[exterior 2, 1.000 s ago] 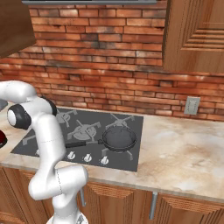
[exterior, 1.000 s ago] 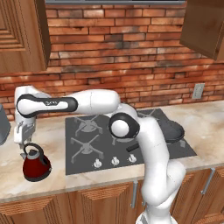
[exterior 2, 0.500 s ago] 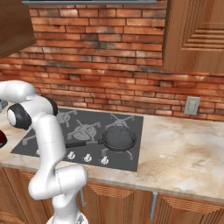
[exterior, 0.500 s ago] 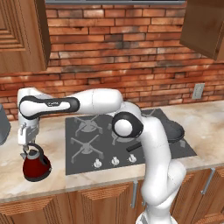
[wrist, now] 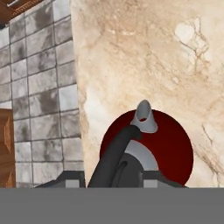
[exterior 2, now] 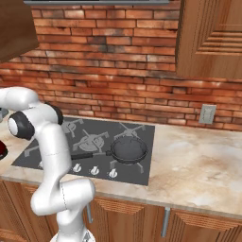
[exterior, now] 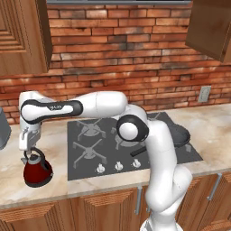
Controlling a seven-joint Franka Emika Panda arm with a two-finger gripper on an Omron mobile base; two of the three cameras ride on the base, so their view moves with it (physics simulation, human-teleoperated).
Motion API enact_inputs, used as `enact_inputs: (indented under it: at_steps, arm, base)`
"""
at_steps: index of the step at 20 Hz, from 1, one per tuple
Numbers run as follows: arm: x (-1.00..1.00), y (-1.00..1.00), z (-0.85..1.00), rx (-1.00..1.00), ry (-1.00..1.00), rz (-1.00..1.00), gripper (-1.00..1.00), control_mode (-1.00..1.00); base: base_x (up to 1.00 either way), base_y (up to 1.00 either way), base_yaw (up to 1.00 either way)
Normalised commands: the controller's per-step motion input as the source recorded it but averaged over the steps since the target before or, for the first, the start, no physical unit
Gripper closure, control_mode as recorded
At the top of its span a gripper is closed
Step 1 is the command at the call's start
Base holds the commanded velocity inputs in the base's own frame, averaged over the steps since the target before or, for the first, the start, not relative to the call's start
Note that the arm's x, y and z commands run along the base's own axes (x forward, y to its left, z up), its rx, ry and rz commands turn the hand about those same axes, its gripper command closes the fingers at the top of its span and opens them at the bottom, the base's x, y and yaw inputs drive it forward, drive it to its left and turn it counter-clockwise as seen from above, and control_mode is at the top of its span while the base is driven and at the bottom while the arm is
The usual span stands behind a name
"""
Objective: Pick the kettle from the counter and place it on a stove burner. Then turn the burner on.
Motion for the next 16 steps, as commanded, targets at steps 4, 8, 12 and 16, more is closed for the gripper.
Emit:
enact_inputs:
  at_steps: [4, 8, 12, 16]
  arm:
    - [0.00, 0.00, 0.00, 0.00, 0.00, 0.00, 1.00, -1.00]
    - [-0.07, 0.00, 0.22, 0.00, -0.08, -0.03, 1.00, -1.00]
    - [-0.10, -0.15, 0.37, 0.00, -0.04, -0.13, 1.00, -1.00]
    - [-0.13, -0.35, 0.29, 0.01, 0.00, -0.23, 1.00, -1.00]
  base:
    - [0.00, 0.00, 0.00]
    - [0.00, 0.00, 0.00]
    - [0.00, 0.00, 0.00]
    - [0.00, 0.00, 0.00]
